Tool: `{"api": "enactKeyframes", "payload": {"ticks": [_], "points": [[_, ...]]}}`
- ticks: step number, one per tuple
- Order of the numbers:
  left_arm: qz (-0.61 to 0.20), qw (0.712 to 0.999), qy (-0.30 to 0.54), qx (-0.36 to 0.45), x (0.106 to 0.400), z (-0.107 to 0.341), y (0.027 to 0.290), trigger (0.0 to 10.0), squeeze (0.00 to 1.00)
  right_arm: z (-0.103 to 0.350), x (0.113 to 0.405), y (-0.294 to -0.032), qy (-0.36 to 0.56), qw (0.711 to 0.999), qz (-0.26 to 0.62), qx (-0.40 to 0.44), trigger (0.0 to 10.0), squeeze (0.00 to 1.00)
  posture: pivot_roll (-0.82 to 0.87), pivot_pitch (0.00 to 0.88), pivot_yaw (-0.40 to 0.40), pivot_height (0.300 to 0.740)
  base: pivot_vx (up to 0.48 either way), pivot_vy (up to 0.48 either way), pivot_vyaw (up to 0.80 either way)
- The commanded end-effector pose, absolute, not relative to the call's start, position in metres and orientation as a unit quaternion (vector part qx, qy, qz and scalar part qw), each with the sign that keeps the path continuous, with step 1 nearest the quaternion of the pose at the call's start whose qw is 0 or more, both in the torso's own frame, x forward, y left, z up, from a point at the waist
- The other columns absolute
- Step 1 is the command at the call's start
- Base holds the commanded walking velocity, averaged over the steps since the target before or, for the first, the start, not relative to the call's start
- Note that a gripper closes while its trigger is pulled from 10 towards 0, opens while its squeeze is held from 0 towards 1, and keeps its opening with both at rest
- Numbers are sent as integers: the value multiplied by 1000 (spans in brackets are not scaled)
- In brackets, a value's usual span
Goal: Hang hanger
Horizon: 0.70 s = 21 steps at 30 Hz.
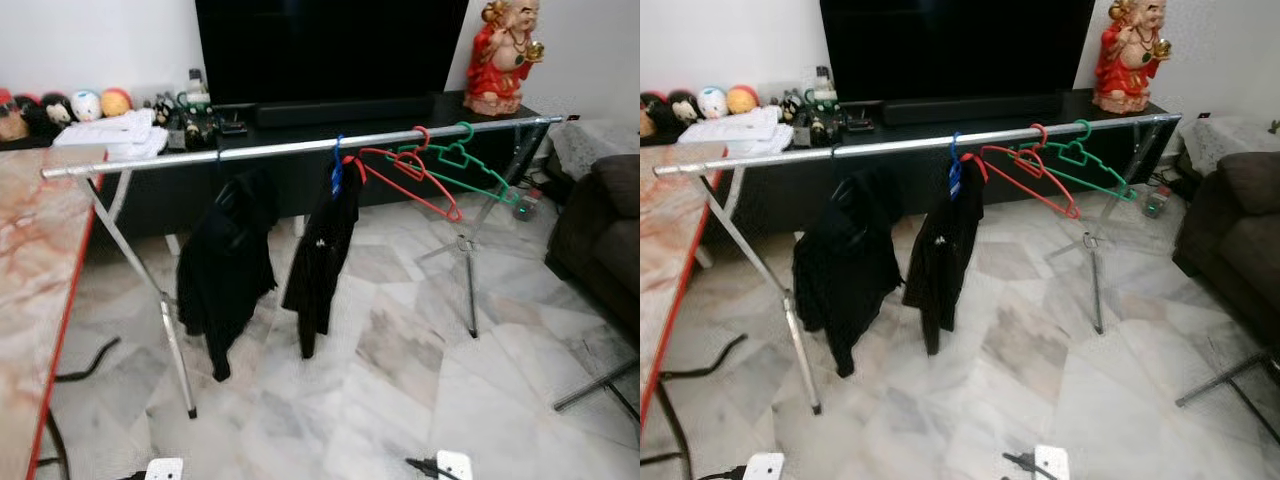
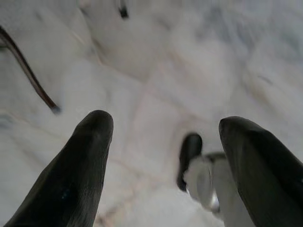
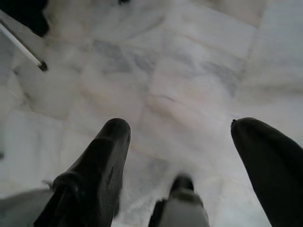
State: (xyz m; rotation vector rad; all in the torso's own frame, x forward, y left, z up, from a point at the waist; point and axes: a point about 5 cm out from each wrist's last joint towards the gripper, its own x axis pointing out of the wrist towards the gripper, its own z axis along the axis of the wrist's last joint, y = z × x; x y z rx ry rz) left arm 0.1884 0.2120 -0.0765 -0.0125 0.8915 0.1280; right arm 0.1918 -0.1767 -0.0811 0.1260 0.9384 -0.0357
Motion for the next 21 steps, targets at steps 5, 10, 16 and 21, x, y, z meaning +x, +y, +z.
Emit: {"api": "enactKeyframes", "payload": {"ticks": [5, 10, 16, 21], "points": [[56, 903, 426, -9, 192, -76, 207, 10000, 0, -85, 182, -186, 461, 884, -40, 66, 10000, 0, 110, 28, 0, 740, 307, 0, 0], [59, 904, 423, -8, 192, -75, 208, 10000, 0, -85, 182, -186, 463, 884, -34, 62, 10000, 0, 110, 29, -1, 740, 307, 0, 0], [62, 908, 414, -8, 197, -72, 210, 10000, 0, -85, 182, -186, 463, 884, -32, 65, 10000, 0, 110, 30, -1, 740, 314, 0, 0], [61, 911, 407, -7, 203, -69, 210, 10000, 0, -85, 182, -185, 463, 883, -32, 67, 10000, 0, 109, 29, -1, 740, 319, 0, 0]]}}
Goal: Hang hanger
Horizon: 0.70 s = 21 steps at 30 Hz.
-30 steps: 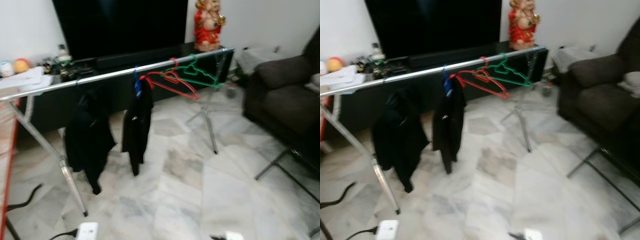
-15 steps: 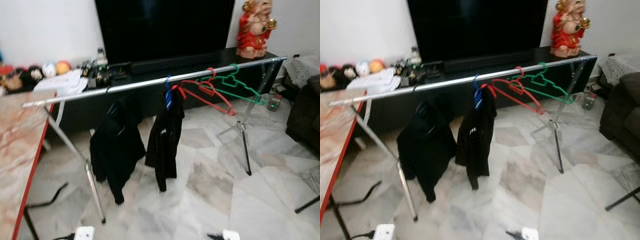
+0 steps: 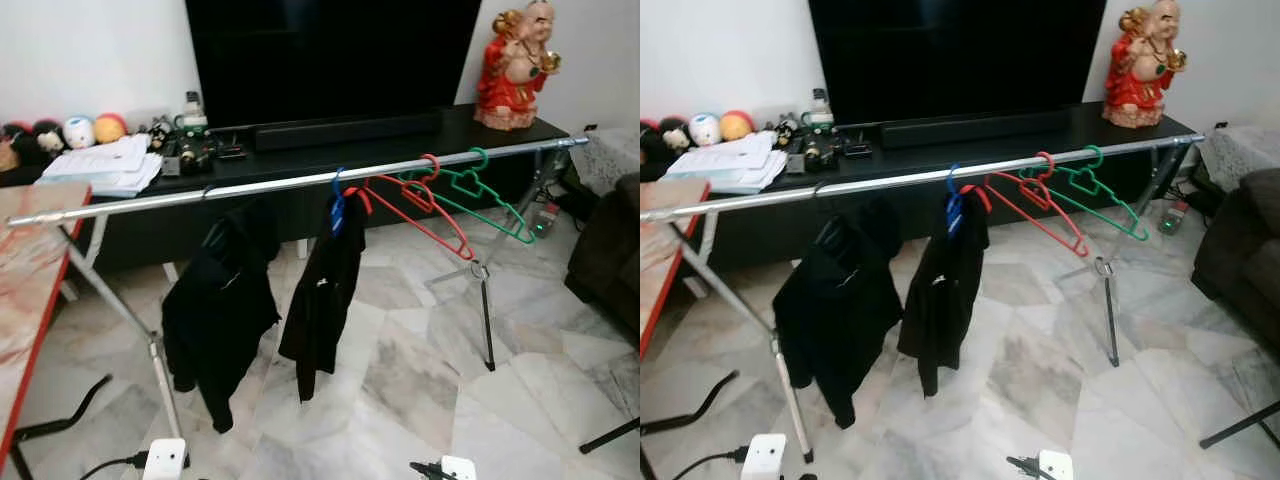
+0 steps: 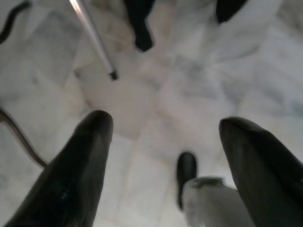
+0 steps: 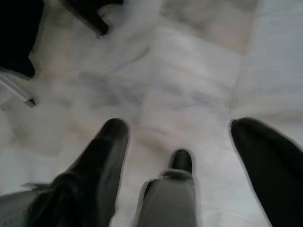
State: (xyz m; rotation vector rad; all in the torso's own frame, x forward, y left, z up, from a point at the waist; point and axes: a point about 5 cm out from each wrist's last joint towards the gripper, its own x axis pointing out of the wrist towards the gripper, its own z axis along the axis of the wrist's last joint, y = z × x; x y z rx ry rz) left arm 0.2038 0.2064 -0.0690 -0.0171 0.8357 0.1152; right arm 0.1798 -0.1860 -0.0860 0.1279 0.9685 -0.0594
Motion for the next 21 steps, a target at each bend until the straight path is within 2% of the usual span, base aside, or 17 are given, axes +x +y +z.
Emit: {"api": "enactKeyframes", "payload": {"ticks": [1, 4, 8, 15, 18, 21], "points": [[61, 912, 406, -6, 204, -68, 210, 10000, 0, -85, 182, -185, 463, 883, -32, 68, 10000, 0, 109, 29, -1, 740, 319, 0, 0], [60, 916, 397, -3, 208, -65, 210, 10000, 0, -85, 182, -185, 463, 883, -31, 69, 10000, 0, 108, 30, 0, 740, 310, 0, 0], [57, 929, 365, 8, 222, -56, 214, 10000, 0, -85, 181, -184, 462, 883, -32, 71, 10000, 0, 102, 30, 3, 740, 0, 0, 0], [37, 978, 202, 34, 274, -3, 224, 10000, 0, -86, 180, -185, 463, 883, -36, 71, 10000, 0, 102, 26, 10, 740, 0, 0, 0], [37, 990, 134, 25, 286, 18, 226, 10000, 0, -86, 179, -185, 464, 882, -36, 70, 10000, 0, 98, 17, 17, 740, 0, 0, 0], [31, 995, 87, 27, 285, 30, 225, 10000, 0, -87, 178, -186, 465, 882, -37, 70, 10000, 0, 86, 4, 26, 740, 0, 0, 0]]}}
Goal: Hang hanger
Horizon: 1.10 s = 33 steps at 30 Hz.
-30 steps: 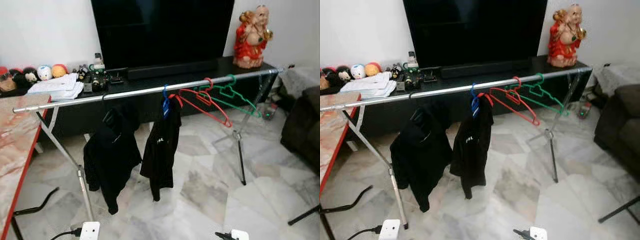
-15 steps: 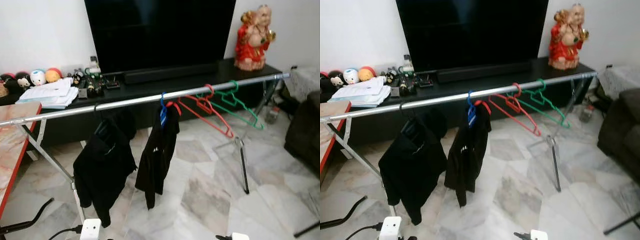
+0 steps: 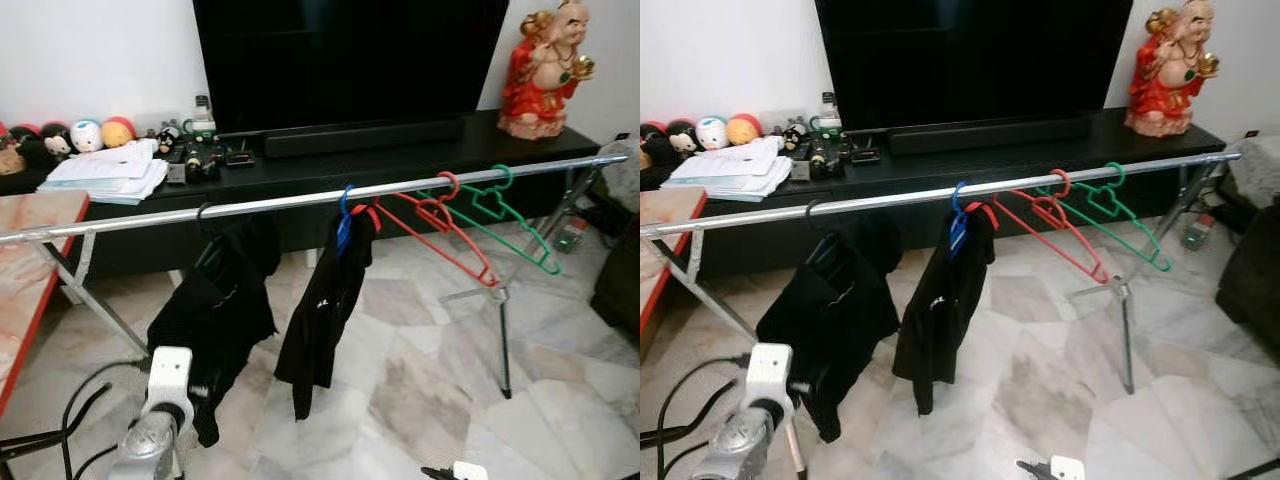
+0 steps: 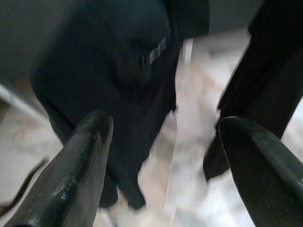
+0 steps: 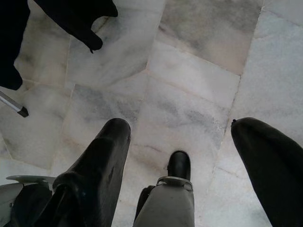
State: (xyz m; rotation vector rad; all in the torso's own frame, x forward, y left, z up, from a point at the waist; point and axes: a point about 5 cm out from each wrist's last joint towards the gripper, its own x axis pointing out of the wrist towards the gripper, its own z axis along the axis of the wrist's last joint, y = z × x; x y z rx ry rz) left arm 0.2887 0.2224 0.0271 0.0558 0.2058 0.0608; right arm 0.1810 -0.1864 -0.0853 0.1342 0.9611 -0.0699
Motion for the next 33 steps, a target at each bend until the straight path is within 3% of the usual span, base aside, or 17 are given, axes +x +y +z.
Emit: {"api": "enactKeyframes", "payload": {"ticks": [1, 6, 14, 33], "points": [[27, 997, 67, 26, 283, 35, 224, 10000, 0, -87, 177, -186, 465, 882, -39, 71, 10000, 0, 80, 0, 29, 740, 0, 0, 0], [18, 999, 11, 24, 273, 52, 218, 10000, 0, -87, 176, -187, 463, 882, -43, 73, 10000, 0, 97, 0, 22, 740, 0, 0, 0], [-22, 998, -29, 55, 282, 72, 202, 10000, 0, -88, 176, -187, 464, 882, -41, 69, 10000, 0, 88, 0, 32, 740, 0, 0, 0], [-33, 998, -29, 40, 282, 84, 193, 10000, 0, -87, 178, -187, 457, 884, -56, 78, 10000, 0, 92, 20, 27, 740, 0, 386, 0]]}}
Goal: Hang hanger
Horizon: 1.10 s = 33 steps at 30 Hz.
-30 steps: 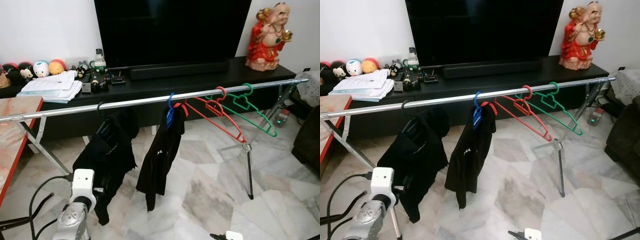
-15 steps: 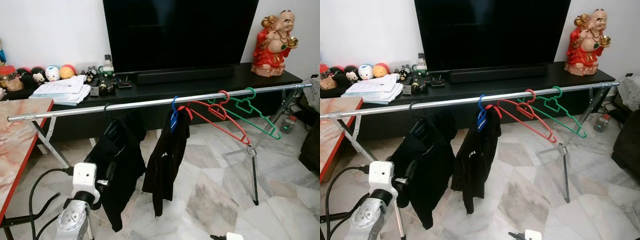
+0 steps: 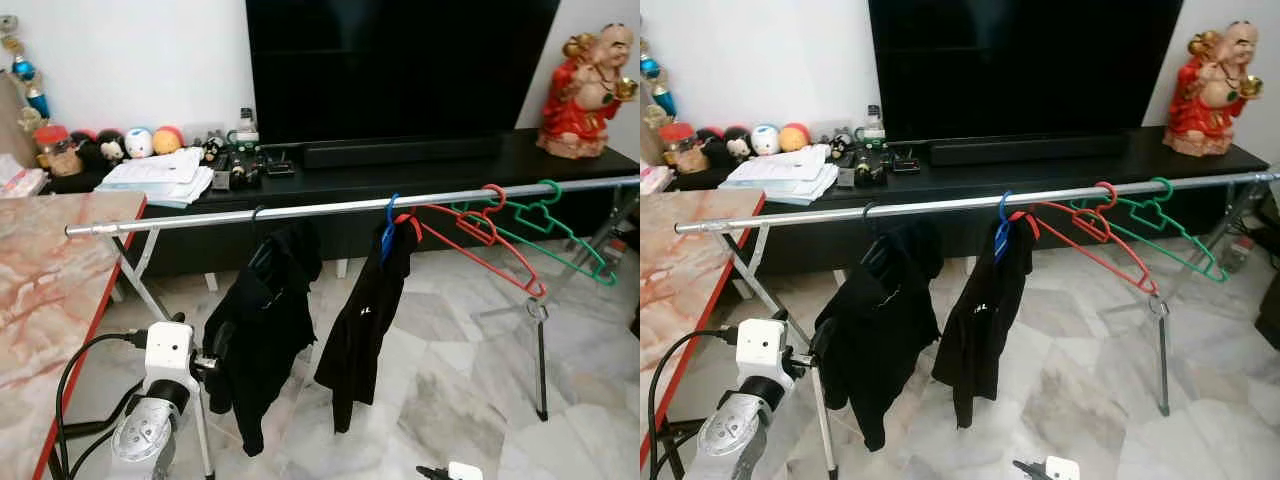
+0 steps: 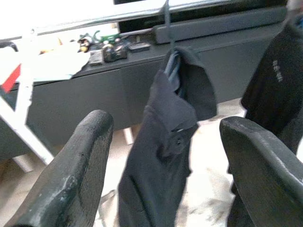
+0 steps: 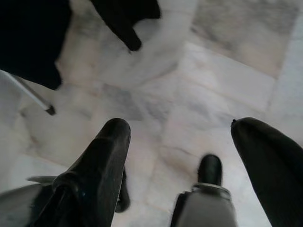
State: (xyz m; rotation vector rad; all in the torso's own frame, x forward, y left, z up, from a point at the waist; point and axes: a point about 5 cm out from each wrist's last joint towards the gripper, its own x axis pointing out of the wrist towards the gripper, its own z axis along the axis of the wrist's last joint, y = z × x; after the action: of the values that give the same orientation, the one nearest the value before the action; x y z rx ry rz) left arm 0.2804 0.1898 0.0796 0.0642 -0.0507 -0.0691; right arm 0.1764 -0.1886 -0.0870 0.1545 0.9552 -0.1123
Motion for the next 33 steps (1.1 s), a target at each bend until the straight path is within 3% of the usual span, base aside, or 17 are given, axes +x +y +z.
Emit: {"api": "enactKeyframes", "payload": {"ticks": [1, 9, 18, 33], "points": [[-33, 998, -29, 40, 282, 84, 193, 10000, 0, -87, 178, -187, 457, 884, -56, 78, 10000, 0, 92, 20, 27, 740, 0, 386, 0], [-36, 998, -35, 36, 285, 94, 189, 10000, 0, -86, 179, -187, 457, 885, -56, 73, 10000, 0, 99, 30, 27, 740, 0, 0, 0], [-40, 998, -36, 33, 284, 98, 187, 10000, 0, -86, 180, -186, 456, 885, -55, 74, 10000, 0, 101, 35, 29, 740, 0, 355, 0], [-66, 996, -54, 26, 287, 111, 177, 10000, 0, -86, 180, -186, 456, 885, -55, 73, 10000, 0, 109, 38, 28, 740, 0, 0, 0]]}}
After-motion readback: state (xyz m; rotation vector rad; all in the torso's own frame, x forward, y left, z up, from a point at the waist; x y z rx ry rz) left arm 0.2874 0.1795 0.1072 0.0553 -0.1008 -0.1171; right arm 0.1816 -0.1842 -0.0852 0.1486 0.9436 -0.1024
